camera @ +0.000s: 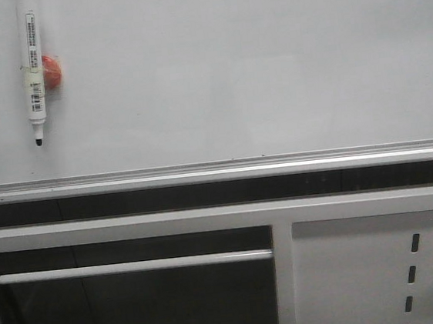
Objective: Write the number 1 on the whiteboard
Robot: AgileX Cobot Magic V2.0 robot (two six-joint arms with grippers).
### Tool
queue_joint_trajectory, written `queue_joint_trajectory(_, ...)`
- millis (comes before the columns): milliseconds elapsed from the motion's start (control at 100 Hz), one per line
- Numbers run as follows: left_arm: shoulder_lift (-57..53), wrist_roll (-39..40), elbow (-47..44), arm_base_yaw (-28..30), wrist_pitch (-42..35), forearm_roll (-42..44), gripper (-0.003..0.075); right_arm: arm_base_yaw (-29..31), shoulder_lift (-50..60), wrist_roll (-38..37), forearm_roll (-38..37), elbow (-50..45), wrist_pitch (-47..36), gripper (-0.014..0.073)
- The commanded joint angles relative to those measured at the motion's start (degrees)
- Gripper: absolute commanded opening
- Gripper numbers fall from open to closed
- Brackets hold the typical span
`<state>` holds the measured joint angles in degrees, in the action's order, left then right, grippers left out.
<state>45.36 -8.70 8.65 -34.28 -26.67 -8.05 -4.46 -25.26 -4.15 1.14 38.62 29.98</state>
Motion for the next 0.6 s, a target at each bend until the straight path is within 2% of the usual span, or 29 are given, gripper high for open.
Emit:
queue_joint_trajectory(0,4.45,-0.08,0.74,-0.54,-10.65,1.63,0.0410,0.41,-0.86,0.46,-0.07,1.54,-4.22,-0.0079)
queue_joint_trajectory(170,15.72,-0.07,0.74,-0.54,-27.64,0.84,0.0410,0.41,-0.86,0.46,-0.07,1.54,-4.22,-0.0079)
queue_joint_trajectory(360,28.19,0.19,0.74,-0.54,-42.44,-0.10,0.0410,0.41,-0.86,0.46,-0.07,1.54,-4.22,-0.0079)
queue_joint_trajectory(590,36.37,3.49,1.98,-0.54,-47.56,-0.70,0.0410,0.41,-0.86,0.46,-0.07,1.54,-4.22,-0.0079)
